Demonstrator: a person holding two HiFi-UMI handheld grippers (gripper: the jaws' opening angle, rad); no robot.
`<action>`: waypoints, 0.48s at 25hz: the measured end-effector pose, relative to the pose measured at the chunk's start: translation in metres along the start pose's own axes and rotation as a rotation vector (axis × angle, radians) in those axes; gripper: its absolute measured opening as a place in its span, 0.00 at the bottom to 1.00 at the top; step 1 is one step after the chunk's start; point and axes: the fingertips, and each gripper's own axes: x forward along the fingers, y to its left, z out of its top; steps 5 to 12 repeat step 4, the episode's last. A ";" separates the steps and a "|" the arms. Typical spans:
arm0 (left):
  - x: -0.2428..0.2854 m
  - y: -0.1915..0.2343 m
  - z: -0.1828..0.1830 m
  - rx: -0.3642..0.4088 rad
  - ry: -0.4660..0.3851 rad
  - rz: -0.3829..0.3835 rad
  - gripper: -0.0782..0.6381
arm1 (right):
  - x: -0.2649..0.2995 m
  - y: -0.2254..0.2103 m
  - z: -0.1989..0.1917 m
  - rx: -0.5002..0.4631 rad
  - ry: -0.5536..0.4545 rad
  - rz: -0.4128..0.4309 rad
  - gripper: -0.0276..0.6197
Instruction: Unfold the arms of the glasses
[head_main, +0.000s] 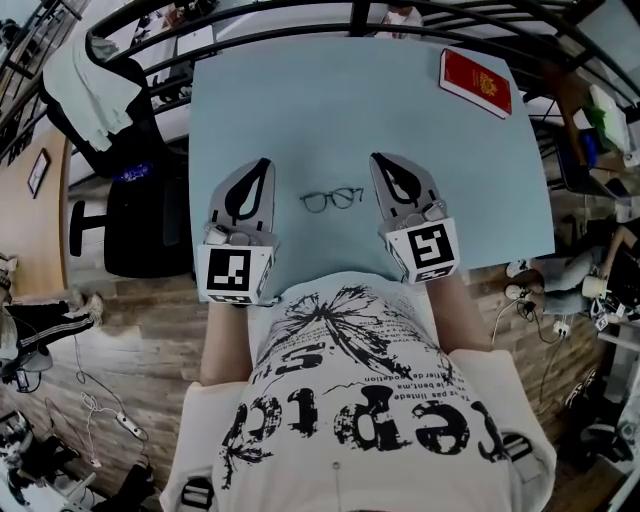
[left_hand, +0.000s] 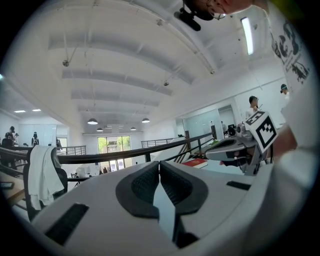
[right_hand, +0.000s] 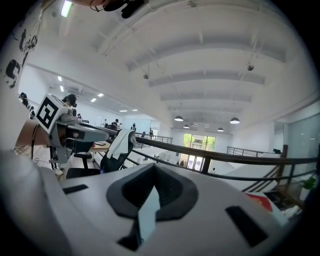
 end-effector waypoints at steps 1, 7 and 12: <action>0.001 -0.001 0.000 -0.001 0.000 -0.002 0.14 | -0.001 -0.001 -0.001 -0.002 0.000 -0.001 0.05; 0.003 -0.006 0.001 0.000 -0.002 -0.010 0.14 | -0.003 -0.003 -0.002 -0.002 0.001 -0.002 0.05; 0.003 -0.006 0.001 0.000 -0.002 -0.010 0.14 | -0.003 -0.003 -0.002 -0.002 0.001 -0.002 0.05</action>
